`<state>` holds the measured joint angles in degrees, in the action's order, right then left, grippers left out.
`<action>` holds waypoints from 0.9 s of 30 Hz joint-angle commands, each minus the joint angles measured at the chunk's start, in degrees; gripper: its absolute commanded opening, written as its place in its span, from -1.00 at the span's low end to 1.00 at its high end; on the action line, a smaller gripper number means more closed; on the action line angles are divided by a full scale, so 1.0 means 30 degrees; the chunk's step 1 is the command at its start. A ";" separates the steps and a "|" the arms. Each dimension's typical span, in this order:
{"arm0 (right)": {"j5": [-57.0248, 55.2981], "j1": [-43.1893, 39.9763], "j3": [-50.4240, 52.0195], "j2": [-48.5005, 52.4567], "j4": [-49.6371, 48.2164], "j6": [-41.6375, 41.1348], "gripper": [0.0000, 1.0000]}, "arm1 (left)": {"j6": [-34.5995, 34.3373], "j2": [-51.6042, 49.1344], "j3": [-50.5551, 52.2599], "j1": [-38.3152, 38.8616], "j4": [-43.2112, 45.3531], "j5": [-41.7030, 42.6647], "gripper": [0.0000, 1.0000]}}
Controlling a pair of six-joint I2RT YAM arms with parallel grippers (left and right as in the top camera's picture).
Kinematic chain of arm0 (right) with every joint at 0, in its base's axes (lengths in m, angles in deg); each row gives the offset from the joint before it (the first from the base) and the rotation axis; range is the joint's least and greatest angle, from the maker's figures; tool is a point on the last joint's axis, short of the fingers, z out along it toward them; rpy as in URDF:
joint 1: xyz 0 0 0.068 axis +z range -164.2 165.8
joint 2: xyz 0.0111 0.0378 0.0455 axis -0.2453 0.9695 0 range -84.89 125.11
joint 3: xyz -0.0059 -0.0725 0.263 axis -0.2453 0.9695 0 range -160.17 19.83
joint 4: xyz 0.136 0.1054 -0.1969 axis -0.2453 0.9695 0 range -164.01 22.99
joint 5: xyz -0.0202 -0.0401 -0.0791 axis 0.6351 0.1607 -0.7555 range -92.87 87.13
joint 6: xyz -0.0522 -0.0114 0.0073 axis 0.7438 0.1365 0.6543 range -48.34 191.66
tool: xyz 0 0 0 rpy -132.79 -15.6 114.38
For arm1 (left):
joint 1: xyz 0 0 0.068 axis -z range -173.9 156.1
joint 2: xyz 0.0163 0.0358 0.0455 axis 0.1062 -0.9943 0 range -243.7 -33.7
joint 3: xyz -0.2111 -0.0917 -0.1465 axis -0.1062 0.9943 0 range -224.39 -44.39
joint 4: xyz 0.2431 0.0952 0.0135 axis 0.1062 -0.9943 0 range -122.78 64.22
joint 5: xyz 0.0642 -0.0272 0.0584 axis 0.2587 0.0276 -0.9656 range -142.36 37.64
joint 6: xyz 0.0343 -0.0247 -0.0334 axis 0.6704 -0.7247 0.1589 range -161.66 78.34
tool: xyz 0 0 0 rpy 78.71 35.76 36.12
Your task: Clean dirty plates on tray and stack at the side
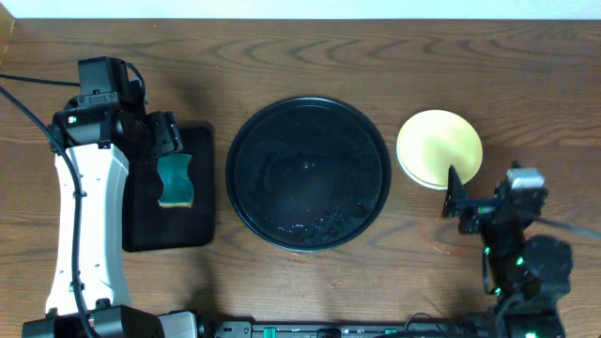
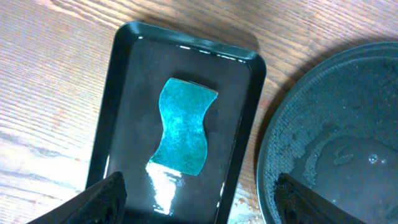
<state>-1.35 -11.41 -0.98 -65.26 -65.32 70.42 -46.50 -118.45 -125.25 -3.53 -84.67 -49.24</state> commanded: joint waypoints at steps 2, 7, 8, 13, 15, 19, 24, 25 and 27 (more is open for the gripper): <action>0.0168 -0.0583 0.3206 -0.3453 -0.1377 -0.0270 0.99 | -0.0044 -0.0080 -0.0197 0.0022 -0.0066 0.0160 0.53; 0.0160 -0.0969 0.5377 -0.5931 -0.1647 -0.1515 0.98 | -0.0044 -0.0080 -0.0197 0.0022 -0.0066 0.0160 0.53; 0.0160 -0.0969 0.5639 -0.6069 -0.1727 -0.1515 0.98 | -0.0036 -0.0080 -0.0197 0.0022 -0.0066 0.0160 0.53; 0.0146 -0.0969 0.6535 -0.6105 -0.1770 -0.1377 0.99 | -0.0044 -0.0080 -0.0197 0.0022 -0.0066 0.0160 0.54; 0.0146 -0.0969 0.6841 -0.6098 -0.1421 -0.1341 0.98 | -0.0036 -0.0080 -0.0197 0.0022 -0.0066 0.0160 0.53; 0.0153 -0.0969 0.6841 -0.6091 -0.1537 -0.1362 0.98 | -0.0044 -0.0080 -0.0197 0.0022 -0.0066 0.0160 0.54; 0.0146 -0.0969 0.6841 -0.6054 -0.1537 -0.1355 0.98 | -0.0036 -0.0073 -0.0197 0.0022 -0.0066 0.0160 0.54; 0.0146 -0.0969 0.6841 -0.6054 -0.1537 -0.1355 0.99 | -0.0036 -0.0080 -0.0197 0.0022 -0.0066 0.0160 0.53; 0.0146 -0.0969 0.6841 -0.6054 -0.1537 -0.1355 0.99 | -0.0036 -0.0073 -0.0197 0.0022 -0.0066 0.0160 0.53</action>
<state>-1.16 -13.71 19.30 -83.09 -69.98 67.10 -46.50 -118.45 -125.25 -3.53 -84.71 -49.22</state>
